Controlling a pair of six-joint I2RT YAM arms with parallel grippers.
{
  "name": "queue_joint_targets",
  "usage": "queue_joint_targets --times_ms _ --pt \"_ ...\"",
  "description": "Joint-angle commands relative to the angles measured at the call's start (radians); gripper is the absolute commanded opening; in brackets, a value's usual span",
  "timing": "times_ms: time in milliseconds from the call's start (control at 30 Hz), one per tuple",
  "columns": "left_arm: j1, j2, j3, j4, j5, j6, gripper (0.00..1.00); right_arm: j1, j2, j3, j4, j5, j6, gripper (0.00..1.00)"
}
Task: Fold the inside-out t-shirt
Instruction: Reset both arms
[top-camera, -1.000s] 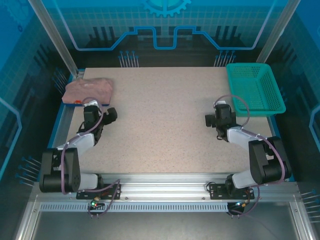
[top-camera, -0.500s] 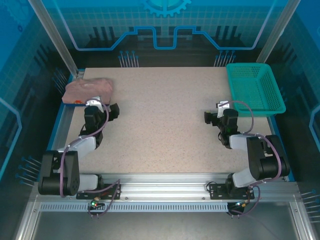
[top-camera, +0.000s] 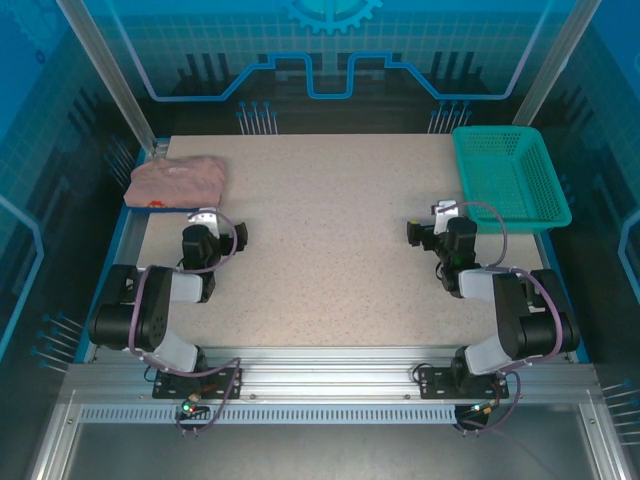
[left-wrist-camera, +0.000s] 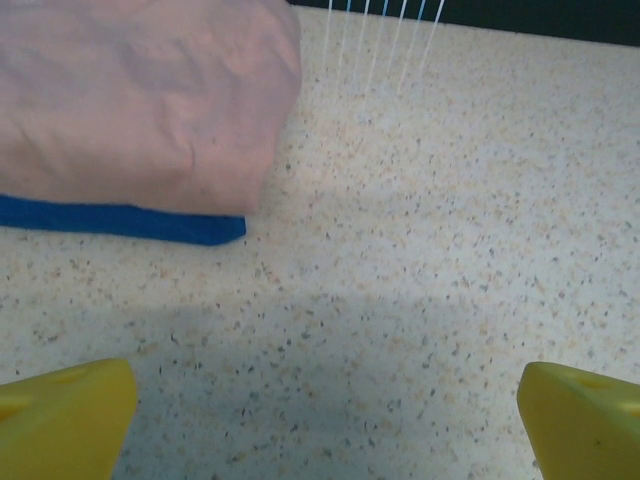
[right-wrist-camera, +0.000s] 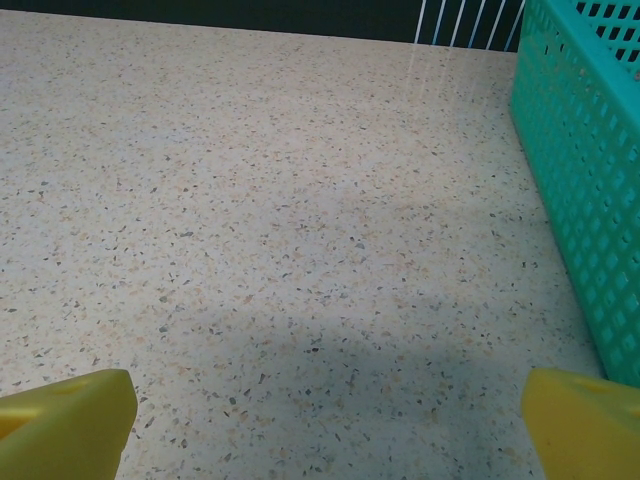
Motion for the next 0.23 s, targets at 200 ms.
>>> queue_joint_targets --times_ms 200 --pt "-0.006 0.000 -0.007 0.070 0.017 0.023 0.99 -0.003 0.013 -0.008 0.031 -0.052 -0.029 1.00"
